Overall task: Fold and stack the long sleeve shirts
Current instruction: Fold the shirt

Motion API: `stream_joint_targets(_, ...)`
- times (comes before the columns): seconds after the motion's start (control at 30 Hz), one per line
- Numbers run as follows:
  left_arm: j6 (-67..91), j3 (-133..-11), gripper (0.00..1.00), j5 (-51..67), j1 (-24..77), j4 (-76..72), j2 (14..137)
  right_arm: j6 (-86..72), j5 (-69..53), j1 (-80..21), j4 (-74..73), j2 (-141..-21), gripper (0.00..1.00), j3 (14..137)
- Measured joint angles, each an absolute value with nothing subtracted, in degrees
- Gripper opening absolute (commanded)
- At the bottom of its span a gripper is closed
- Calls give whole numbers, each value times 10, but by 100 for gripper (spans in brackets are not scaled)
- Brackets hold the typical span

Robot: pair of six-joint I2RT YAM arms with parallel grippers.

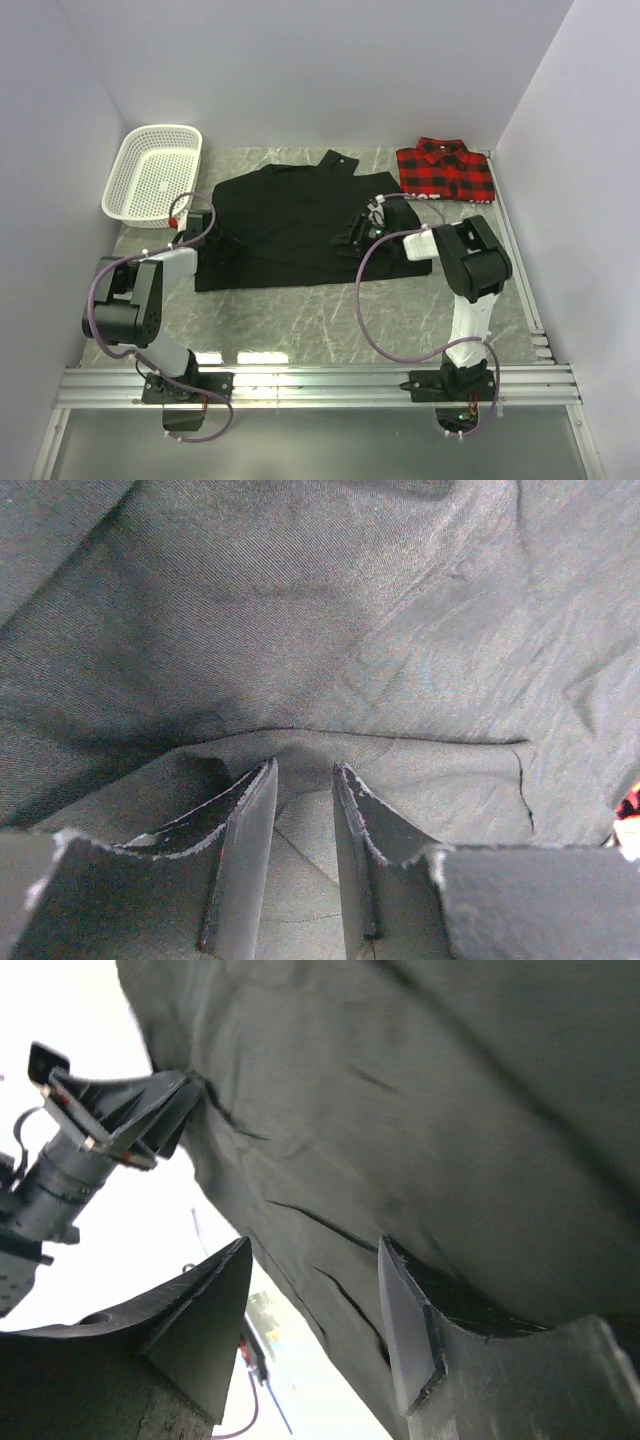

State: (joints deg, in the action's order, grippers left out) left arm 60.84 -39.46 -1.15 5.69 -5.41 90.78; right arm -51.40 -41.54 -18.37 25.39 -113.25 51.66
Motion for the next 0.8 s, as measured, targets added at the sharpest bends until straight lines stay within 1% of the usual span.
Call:
stream_joint_targets(0.1, 615, -387, 38, -12, 56, -57, 898, -486, -396, -154, 205, -1099, 62, 505)
stream_joint_targets(0.17, 616, -385, 40, -16, 54, -45, 886, -455, -360, -140, 147, -1065, 62, 503)
stream_joint_targets(0.27, 612, -385, 55, -25, 52, -20, 854, -410, -293, -129, 61, -1010, 62, 504)
stream_joint_targets(0.3, 609, -386, 68, -29, 51, -7, 841, -396, -261, -128, 30, -988, 62, 505)
stream_joint_targets(0.37, 601, -387, 82, -33, 51, 13, 811, -371, -201, -123, -25, -938, 62, 506)
stream_joint_targets(0.4, 597, -388, 84, -36, 51, 22, 795, -364, -181, -122, -41, -920, 62, 506)
stream_joint_targets(0.43, 591, -390, 85, -40, 51, 31, 779, -359, -157, -120, -60, -898, 62, 506)
stream_joint_targets(0.5, 579, -394, 85, -47, 51, 49, 751, -354, -122, -109, -88, -866, 56, 508)
stream_joint_targets(0.53, 575, -396, 84, -51, 51, 57, 739, -354, -109, -102, -98, -858, 52, 510)
stream_joint_targets(0.57, 571, -397, 83, -54, 51, 63, 731, -355, -91, -94, -108, -853, 43, 512)
stream_joint_targets(0.6, 566, -398, 82, -57, 50, 70, 725, -357, -76, -87, -119, -852, 40, 514)
stream_joint_targets(0.73, 550, -398, 79, -58, 51, 97, 727, -371, -25, -69, -156, -864, 38, 513)
stream_joint_targets(0.77, 547, -398, 75, -56, 51, 103, 732, -375, -20, -68, -161, -870, 38, 513)
stream_joint_targets(0.8, 547, -398, 73, -53, 51, 108, 739, -376, -17, -67, -163, -876, 38, 513)
